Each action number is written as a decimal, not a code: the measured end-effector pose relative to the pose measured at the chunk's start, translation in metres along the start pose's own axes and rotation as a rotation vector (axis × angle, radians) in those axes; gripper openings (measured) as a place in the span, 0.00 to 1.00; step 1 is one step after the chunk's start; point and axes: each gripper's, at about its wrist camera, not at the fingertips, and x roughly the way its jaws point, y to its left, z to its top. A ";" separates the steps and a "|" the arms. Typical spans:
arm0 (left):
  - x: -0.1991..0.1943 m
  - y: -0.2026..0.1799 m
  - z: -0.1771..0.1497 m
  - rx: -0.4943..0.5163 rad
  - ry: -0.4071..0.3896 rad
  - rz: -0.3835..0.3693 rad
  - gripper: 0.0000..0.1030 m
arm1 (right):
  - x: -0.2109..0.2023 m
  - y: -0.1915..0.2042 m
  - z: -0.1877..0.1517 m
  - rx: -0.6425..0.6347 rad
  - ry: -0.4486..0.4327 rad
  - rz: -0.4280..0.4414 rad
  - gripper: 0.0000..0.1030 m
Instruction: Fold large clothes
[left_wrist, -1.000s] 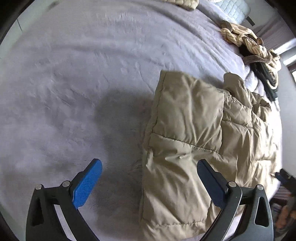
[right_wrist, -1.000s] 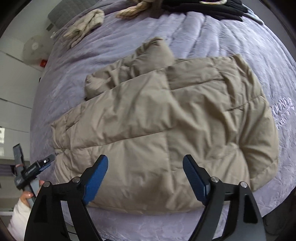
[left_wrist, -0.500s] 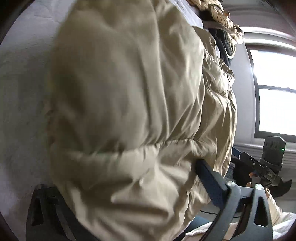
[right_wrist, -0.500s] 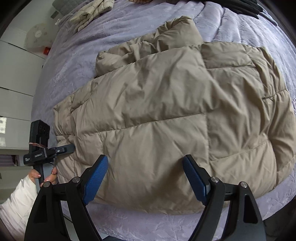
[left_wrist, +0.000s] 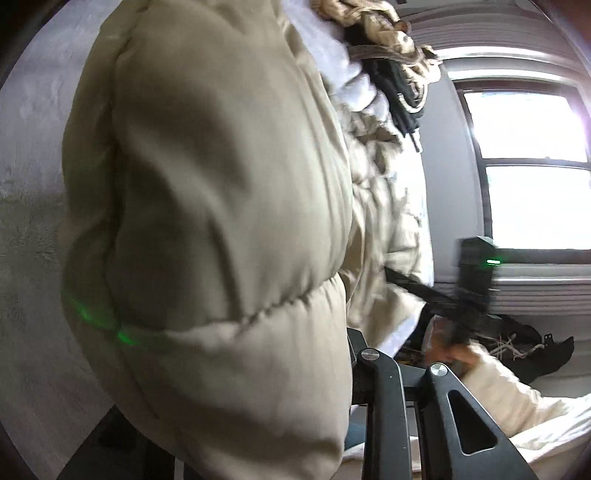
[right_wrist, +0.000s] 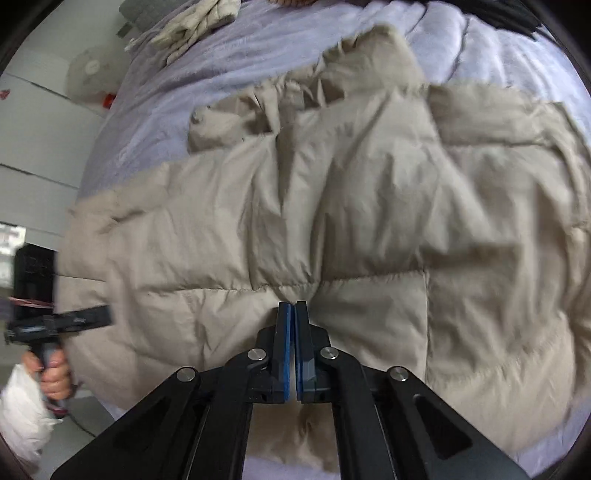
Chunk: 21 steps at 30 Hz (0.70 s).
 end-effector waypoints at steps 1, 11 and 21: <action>-0.002 -0.012 0.000 -0.002 -0.010 -0.011 0.31 | 0.009 -0.007 0.002 0.010 0.011 0.019 0.02; 0.043 -0.157 0.014 0.089 -0.003 0.032 0.31 | 0.040 -0.059 0.004 0.153 0.033 0.253 0.00; 0.155 -0.273 0.028 0.236 0.087 0.260 0.32 | 0.046 -0.098 -0.001 0.264 0.029 0.447 0.00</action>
